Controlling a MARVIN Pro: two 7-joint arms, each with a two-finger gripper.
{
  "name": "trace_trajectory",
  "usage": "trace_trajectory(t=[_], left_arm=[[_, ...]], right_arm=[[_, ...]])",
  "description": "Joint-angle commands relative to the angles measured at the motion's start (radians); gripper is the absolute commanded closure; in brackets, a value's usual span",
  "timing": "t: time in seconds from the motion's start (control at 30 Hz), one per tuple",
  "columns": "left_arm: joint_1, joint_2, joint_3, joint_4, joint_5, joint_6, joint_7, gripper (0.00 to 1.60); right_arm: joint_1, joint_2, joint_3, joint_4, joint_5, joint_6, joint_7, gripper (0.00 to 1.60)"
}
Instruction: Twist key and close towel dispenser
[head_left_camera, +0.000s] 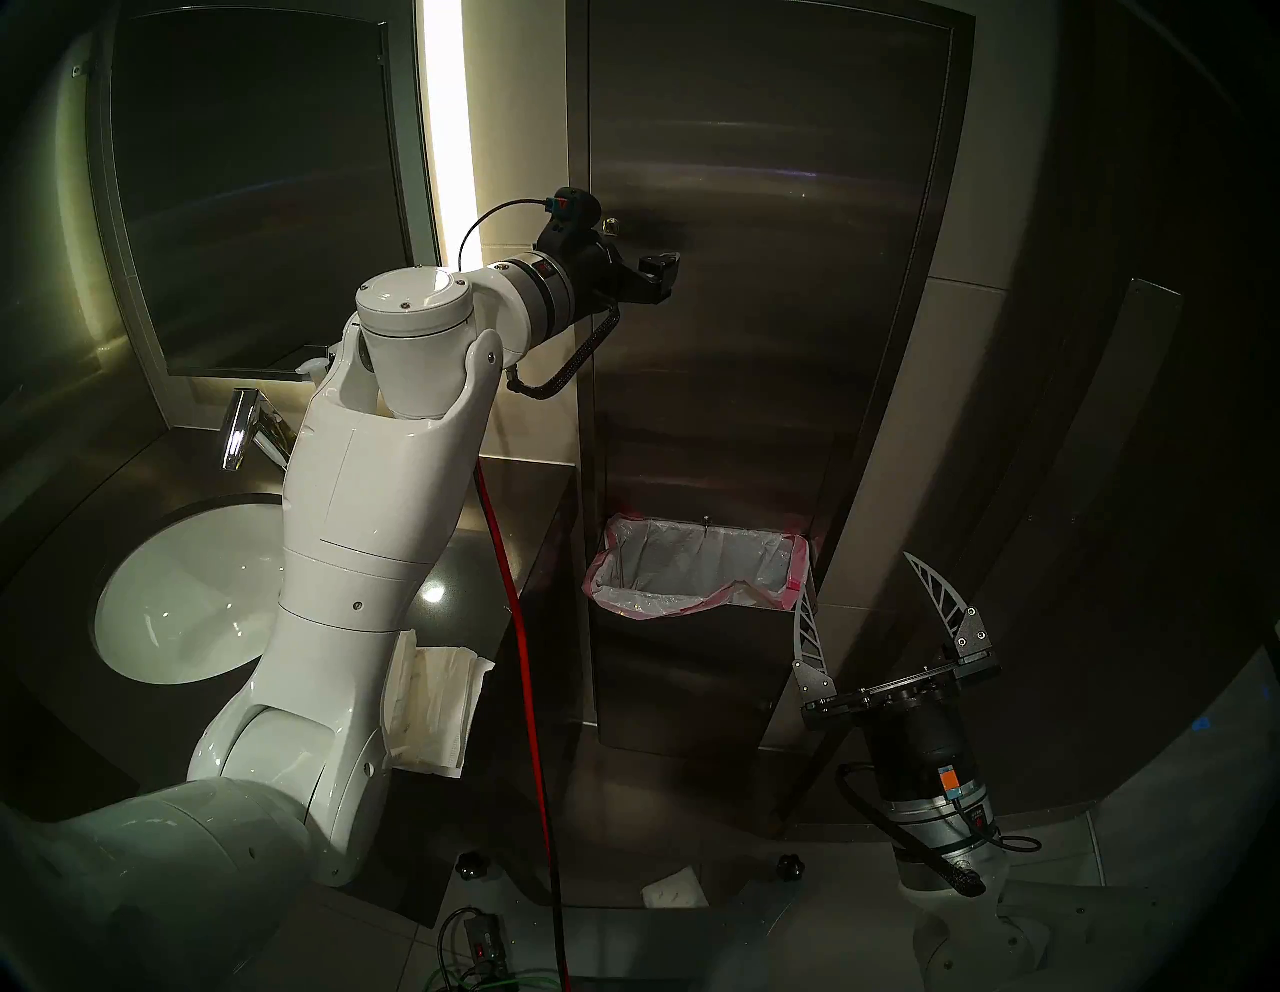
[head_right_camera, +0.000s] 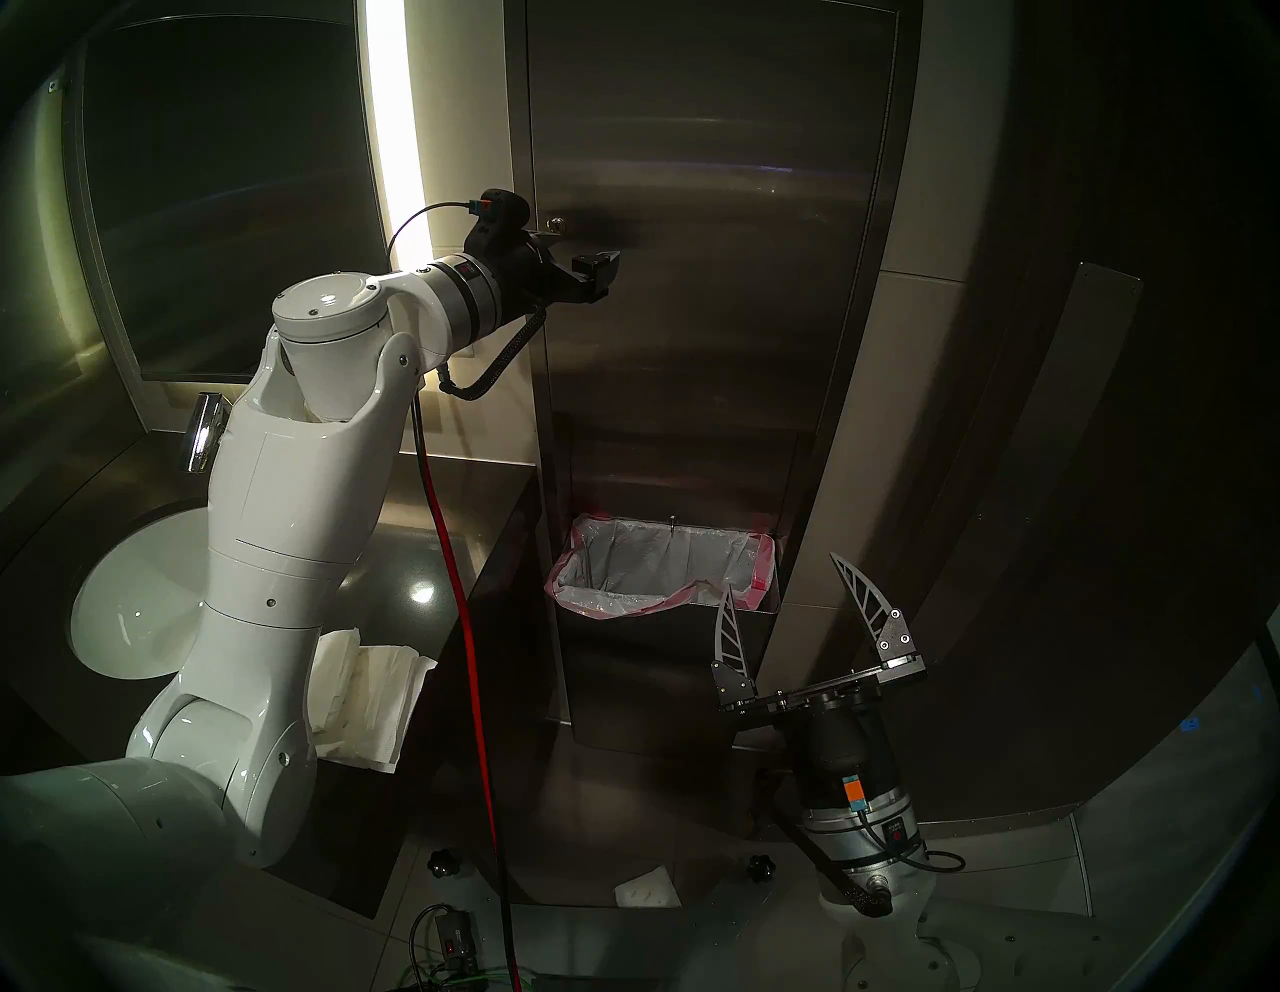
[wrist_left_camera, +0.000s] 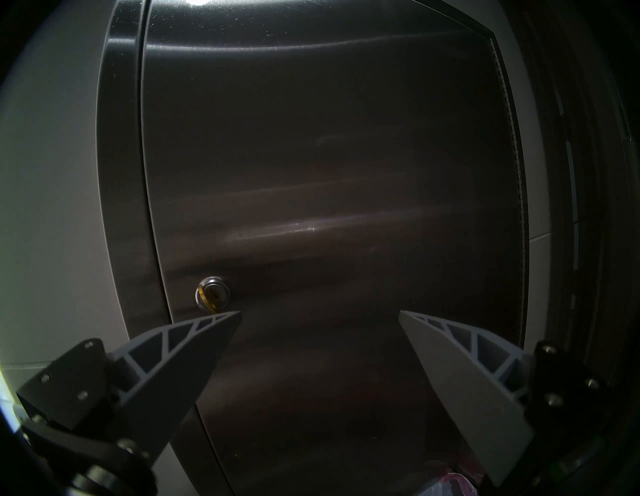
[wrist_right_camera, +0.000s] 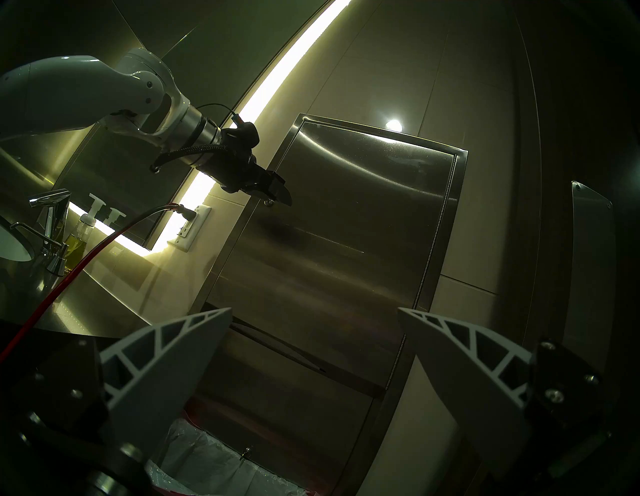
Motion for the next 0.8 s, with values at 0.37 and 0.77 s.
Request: trace_trajectory(t=[0.37,0.77], left_arm=[[-0.017,-0.007,-0.031,0.008,0.019,0.006,0.037,0.00],[-0.033,-0.018,-0.023,0.024,0.018,-0.005,0.029,0.00]], right_arm=[[0.001,-0.002,0.000,-0.010,-0.006,0.000,-0.002,0.00],[0.001,-0.002,0.000,-0.010,-0.006,0.000,-0.002,0.00]])
